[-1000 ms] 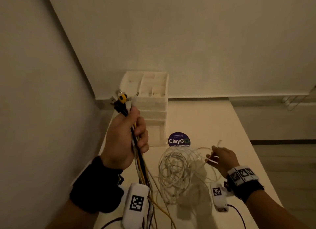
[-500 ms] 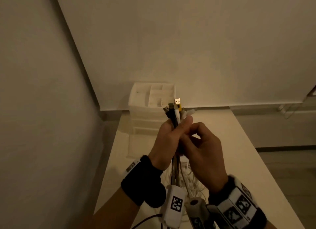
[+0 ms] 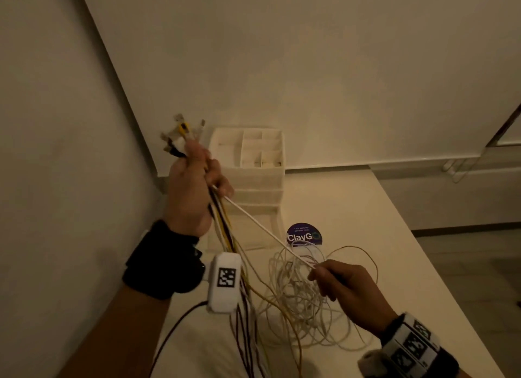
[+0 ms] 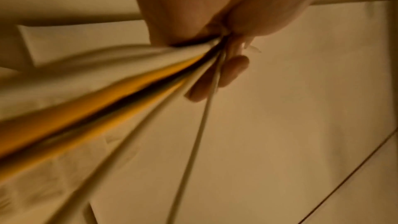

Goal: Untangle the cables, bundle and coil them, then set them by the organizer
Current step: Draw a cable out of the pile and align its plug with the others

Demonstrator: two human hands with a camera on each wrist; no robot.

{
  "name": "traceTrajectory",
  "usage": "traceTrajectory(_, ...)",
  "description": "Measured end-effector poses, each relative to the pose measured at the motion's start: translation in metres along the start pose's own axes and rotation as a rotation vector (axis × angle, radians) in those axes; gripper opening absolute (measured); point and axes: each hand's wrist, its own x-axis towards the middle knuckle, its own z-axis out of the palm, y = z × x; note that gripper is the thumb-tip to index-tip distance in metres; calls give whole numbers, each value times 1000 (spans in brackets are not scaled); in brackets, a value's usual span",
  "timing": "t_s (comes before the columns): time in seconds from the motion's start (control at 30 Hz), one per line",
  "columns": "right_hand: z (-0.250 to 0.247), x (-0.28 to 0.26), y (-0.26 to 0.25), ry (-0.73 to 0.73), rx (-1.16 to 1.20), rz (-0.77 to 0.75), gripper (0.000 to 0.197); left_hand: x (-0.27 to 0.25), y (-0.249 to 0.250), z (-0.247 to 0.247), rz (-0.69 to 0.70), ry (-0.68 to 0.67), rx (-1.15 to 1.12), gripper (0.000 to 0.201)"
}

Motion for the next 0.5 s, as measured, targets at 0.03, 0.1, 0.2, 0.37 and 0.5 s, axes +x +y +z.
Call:
traceTrajectory(0.03, -5, 0, 11, -7, -18, 13, 22, 0, 5, -3, -6, -2, -20, 39)
traceTrajectory(0.1, -14, 3, 27, -10, -65, 21, 22, -4, 12, -2, -6, -13, -19, 38)
traceTrajectory(0.2, -20, 12, 38, -18, -81, 43, 29, -13, 17, 3, 17, -37, 29, 39)
traceTrajectory(0.37, -34, 30, 17, 59, -87, 43, 37, -42, 7, 27, 107, -251, 685, 15)
traceTrajectory(0.5, -47, 42, -35, -45, 75, -61, 35, -64, -49, 63, 10, -415, 854, 12)
